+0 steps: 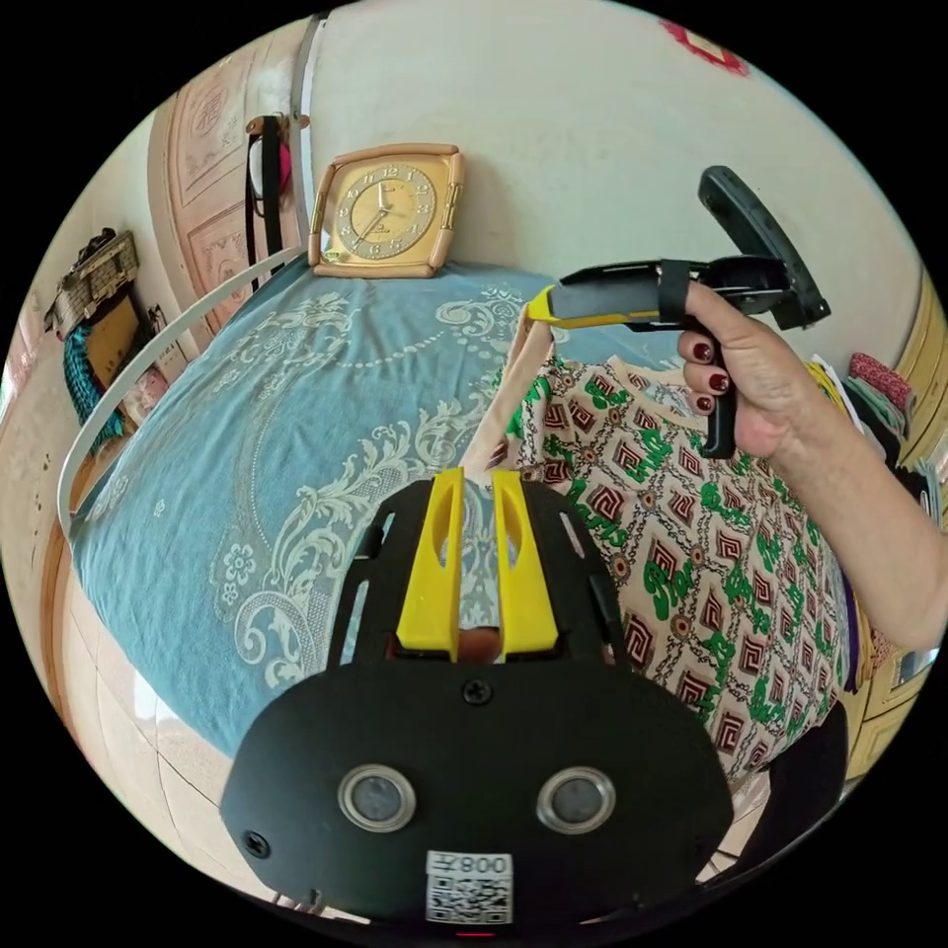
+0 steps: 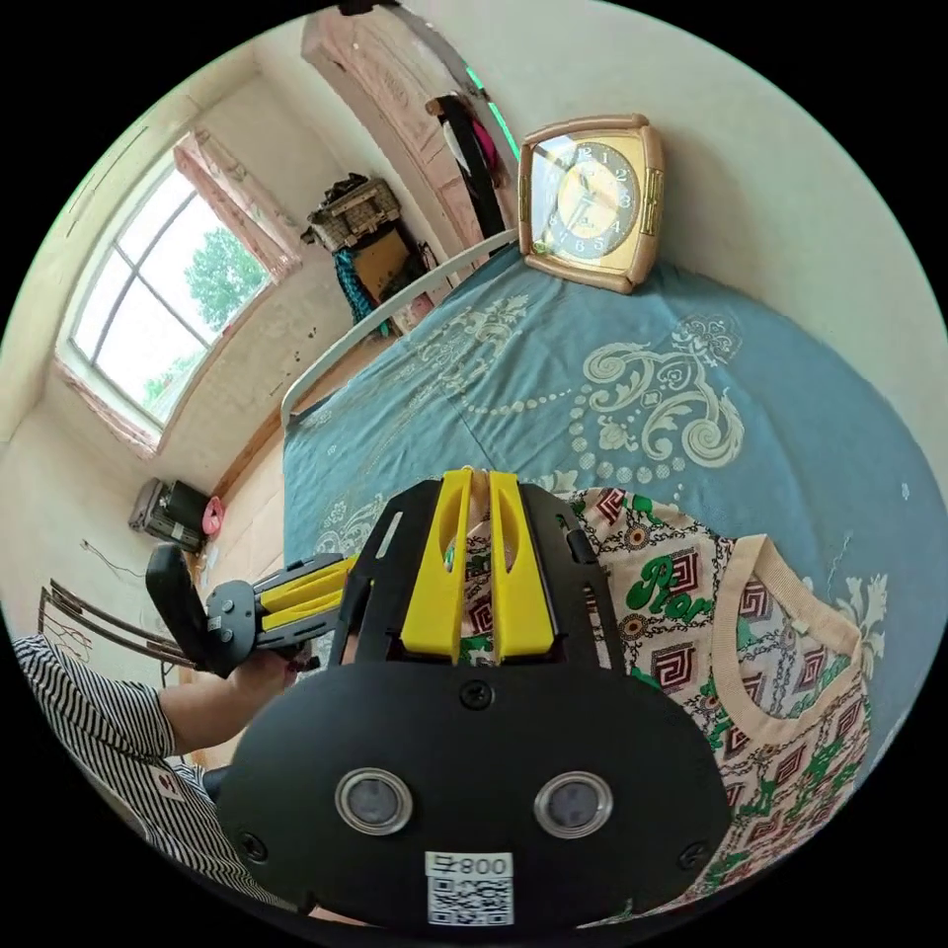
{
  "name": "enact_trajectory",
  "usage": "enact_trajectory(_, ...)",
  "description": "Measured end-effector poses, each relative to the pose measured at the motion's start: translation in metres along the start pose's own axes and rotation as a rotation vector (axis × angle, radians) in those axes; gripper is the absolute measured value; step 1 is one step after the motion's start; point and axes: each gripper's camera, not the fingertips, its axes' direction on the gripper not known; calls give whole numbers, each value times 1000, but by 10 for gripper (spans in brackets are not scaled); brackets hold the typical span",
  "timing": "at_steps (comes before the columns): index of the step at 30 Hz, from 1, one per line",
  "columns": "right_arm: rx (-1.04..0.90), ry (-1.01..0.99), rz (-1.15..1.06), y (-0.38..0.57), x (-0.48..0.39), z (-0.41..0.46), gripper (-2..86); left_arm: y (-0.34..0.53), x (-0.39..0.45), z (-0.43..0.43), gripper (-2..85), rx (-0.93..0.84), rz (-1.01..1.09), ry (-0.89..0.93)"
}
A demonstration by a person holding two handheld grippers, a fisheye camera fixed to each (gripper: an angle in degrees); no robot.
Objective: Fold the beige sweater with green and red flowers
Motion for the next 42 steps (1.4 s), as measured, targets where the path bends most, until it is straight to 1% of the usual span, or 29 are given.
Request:
enact_trajectory(2,5,-70,-9,-2,7,6,30,-7,5,3,54,0,34,-2)
enact_trajectory(5,-50,-76,-83,-15,1,24,26,-20,11,4,39,39,98,15)
enact_trajectory(7,-98,-79,-116,-22,0,35,26,-28,12,12,29,28,125,-10)
enact_trajectory(11,-169,-57,-144,-33,6,45,32,-42,-6,53,12,-159,103,-137)
enact_trajectory(13,-164,-31,-150,-34,13,40,34,-42,-17,52,9,-147,72,-100)
enact_trajectory(14,-158,0,-148,-34,18,36,35,-43,-22,52,8,-173,50,-120)
enact_trajectory(16,-141,9,-135,-32,27,30,35,-40,-32,42,8,-124,-23,-103)
enact_trajectory(18,-156,-7,-134,-24,32,29,33,-33,-40,30,12,-69,-65,-31)
enact_trajectory(22,-181,-18,-134,14,33,36,22,-31,-46,40,32,-100,-82,66)
enact_trajectory(25,-227,-9,-135,34,32,44,21,-41,-45,50,39,-121,-70,60)
enact_trajectory(26,-236,-7,-130,39,34,45,20,-46,-44,59,36,-169,-56,62)
enact_trajectory(29,-233,-20,-101,49,41,40,19,-54,-44,61,17,-163,-51,91)
enact_trajectory(31,-233,-28,-86,55,46,36,17,-54,-41,49,13,-112,-43,78)
enact_trajectory(32,-236,-35,-80,59,49,33,16,-52,-38,38,12,-79,-31,43)
enact_trajectory(34,-247,-42,-74,65,52,31,15,-49,-33,29,12,-61,-15,15)
enact_trajectory(36,-269,-42,-71,70,53,31,14,-43,-26,38,16,-151,11,43)
enact_trajectory(38,-285,-53,-67,76,55,29,13,-40,-23,44,22,-166,14,-7)
enact_trajectory(40,-279,-45,-62,79,55,22,12,-45,-23,42,31,-130,-5,-44)
enact_trajectory(42,-263,-49,-62,82,55,14,11,-64,-23,41,44,-67,-3,-5)
